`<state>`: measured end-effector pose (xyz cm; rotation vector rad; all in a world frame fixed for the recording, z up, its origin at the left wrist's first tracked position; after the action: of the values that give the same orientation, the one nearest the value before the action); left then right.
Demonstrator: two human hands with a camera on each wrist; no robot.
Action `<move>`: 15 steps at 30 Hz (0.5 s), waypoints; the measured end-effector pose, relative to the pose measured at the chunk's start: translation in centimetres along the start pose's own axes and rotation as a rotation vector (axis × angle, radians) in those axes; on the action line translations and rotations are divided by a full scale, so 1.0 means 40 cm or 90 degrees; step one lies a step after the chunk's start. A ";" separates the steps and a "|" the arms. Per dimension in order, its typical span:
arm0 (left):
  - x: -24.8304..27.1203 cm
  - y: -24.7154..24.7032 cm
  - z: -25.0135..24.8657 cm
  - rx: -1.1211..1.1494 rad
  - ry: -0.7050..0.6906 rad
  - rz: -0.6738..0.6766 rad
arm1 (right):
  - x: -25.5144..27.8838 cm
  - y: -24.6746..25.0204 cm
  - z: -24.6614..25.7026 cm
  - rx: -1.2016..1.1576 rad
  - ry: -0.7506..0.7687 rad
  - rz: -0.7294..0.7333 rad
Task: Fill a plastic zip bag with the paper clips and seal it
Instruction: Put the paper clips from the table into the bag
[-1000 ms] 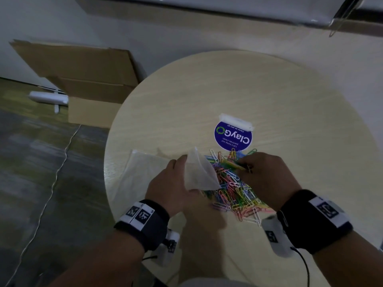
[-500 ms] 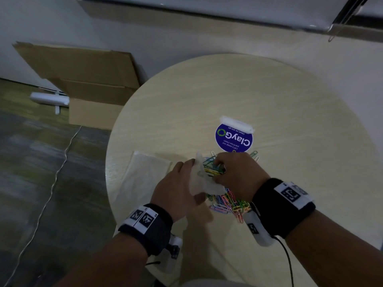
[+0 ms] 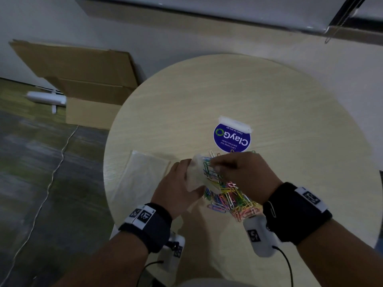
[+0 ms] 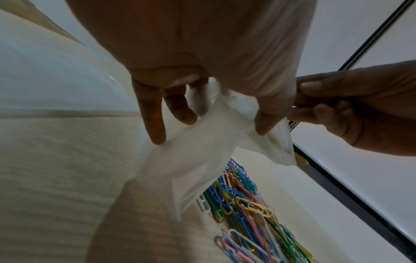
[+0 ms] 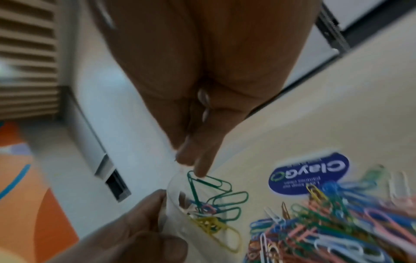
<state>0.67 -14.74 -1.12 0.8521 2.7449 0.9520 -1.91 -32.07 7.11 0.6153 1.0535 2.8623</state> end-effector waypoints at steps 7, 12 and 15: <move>-0.006 -0.044 0.047 0.172 0.057 -0.003 | -0.056 -0.099 -0.160 -0.098 -0.167 0.090; -0.022 -0.045 0.054 0.208 0.078 -0.014 | -0.068 -0.132 -0.168 -0.145 -0.174 0.064; -0.031 -0.045 0.061 0.216 0.109 -0.003 | -0.074 -0.144 -0.140 -0.051 -0.126 0.067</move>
<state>1.54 -15.26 -4.26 0.8425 3.1107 0.5893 -1.88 -31.57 -1.44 0.9521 0.8986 2.8380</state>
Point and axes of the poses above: each hand's wrist, its own x-axis away from the middle knuckle, its own y-axis out of the back of the hand, z = x × y, the point moved 7 cm from there along -x, towards the middle knuckle, and after that the axes turned 11 degrees about -y, right-handed, at the moved point
